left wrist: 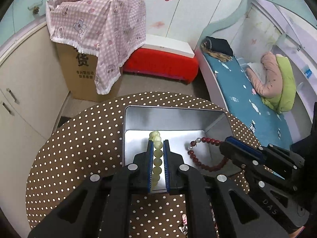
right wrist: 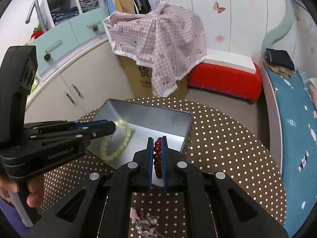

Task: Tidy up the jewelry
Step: 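Carry both bracelets into the grey metal box and open both tools, then withdraw both tools from the box toward the pink charms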

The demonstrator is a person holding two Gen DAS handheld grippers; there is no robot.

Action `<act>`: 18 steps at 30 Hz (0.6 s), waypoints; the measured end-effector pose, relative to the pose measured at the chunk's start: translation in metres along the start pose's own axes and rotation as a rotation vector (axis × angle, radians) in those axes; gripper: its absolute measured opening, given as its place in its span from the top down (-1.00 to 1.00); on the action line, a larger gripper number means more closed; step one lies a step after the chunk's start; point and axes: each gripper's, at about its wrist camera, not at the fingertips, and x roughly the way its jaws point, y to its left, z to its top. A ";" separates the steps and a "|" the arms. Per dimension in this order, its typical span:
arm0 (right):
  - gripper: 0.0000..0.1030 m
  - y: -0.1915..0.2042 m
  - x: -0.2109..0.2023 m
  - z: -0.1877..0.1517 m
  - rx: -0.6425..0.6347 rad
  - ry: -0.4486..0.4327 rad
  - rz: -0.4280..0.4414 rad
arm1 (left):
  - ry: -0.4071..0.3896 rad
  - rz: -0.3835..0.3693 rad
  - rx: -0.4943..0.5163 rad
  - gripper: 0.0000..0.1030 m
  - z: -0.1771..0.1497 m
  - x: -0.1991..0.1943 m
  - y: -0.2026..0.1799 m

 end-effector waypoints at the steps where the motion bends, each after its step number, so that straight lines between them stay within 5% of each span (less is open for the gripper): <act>1: 0.83 -0.001 0.000 0.000 0.002 0.004 0.003 | 0.002 -0.002 -0.006 0.83 0.000 0.000 0.001; 4: 0.80 -0.003 -0.001 -0.002 0.016 0.003 0.006 | 0.005 -0.006 -0.017 0.70 -0.001 -0.001 0.002; 5: 0.79 -0.003 -0.002 -0.002 0.015 -0.001 0.005 | 0.002 -0.009 -0.019 0.48 -0.001 -0.002 0.002; 9: 0.78 -0.005 -0.010 -0.003 0.028 -0.011 0.004 | -0.018 -0.016 -0.016 0.10 -0.003 -0.011 -0.002; 10: 0.71 -0.005 -0.015 -0.003 0.031 -0.019 0.001 | -0.031 -0.003 -0.013 0.03 -0.004 -0.015 -0.004; 13: -0.03 -0.003 -0.032 -0.004 0.040 -0.054 -0.009 | -0.073 0.006 0.000 -0.07 -0.007 -0.030 -0.009; 18: -0.04 0.006 -0.076 -0.013 0.010 -0.122 -0.034 | -0.177 0.046 0.013 -0.24 -0.026 -0.074 -0.016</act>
